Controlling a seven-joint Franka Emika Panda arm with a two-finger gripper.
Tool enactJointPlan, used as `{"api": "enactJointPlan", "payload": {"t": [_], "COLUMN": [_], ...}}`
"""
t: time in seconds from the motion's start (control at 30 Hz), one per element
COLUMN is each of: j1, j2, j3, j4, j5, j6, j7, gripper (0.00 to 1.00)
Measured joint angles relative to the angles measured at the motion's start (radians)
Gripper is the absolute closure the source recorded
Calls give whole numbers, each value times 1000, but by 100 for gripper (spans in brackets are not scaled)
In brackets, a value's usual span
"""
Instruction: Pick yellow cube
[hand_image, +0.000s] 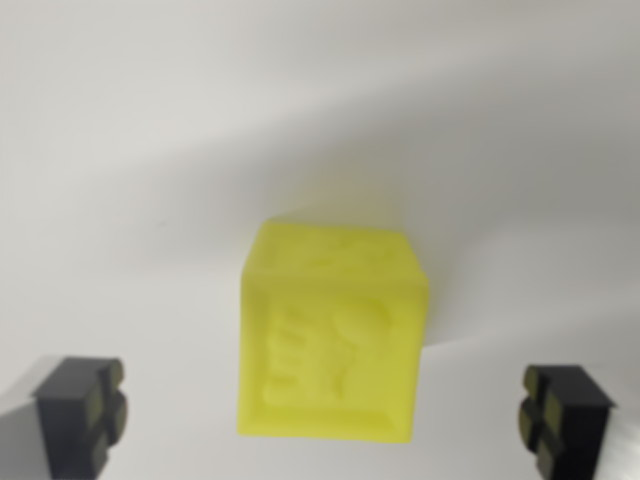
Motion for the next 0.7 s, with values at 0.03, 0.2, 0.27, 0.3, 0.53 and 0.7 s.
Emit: {"api": "enactJointPlan", "payload": {"t": [0.03,0.2,0.27,0.3,0.53,0.7], "j1": [2,10,13,13,14,14], "j2": [5,33,43,49,108,152], "j3": [0,0,0,0,-1,-1], "j4": [-3,-20,-26,-27,-19,-9], "j5": [0,1,1,1,-4,-10], "j6": [9,52,68,75,125,158], "j7": [4,26,33,34,43,50], "gripper": [0,0,0,0,0,0]}}
